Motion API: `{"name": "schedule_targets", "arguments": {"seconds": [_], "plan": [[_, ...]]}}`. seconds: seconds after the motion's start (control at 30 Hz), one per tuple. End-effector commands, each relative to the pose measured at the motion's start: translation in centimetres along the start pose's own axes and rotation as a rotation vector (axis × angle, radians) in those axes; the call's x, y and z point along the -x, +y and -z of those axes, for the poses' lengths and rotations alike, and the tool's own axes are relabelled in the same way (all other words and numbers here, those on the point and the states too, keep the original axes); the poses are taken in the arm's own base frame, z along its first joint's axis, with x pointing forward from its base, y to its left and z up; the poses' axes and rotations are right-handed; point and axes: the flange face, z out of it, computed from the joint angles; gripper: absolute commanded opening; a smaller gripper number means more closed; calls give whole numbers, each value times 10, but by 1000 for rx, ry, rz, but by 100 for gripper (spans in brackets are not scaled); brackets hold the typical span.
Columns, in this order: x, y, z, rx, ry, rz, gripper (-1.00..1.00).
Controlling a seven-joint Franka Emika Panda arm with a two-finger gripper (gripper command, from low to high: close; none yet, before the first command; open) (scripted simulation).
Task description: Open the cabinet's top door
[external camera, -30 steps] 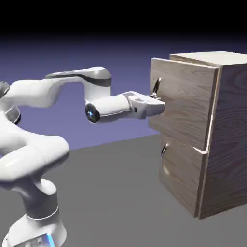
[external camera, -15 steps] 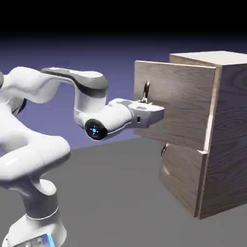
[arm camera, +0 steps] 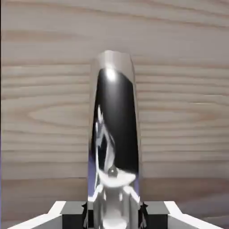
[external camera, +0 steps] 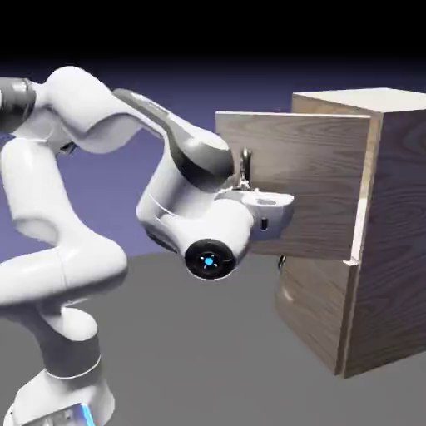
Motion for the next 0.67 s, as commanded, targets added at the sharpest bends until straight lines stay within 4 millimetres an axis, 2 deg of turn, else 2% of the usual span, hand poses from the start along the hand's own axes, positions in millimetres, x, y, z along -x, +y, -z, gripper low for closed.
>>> {"name": "schedule_targets", "arguments": {"seconds": [0.0,0.37,0.6,0.63], "plan": [[-3,3,5,-17,-17,0,-100],[-38,39,61,-217,-217,0,-100],[-66,66,87,-342,-342,0,-100],[-66,66,87,-342,-342,0,100]]}}
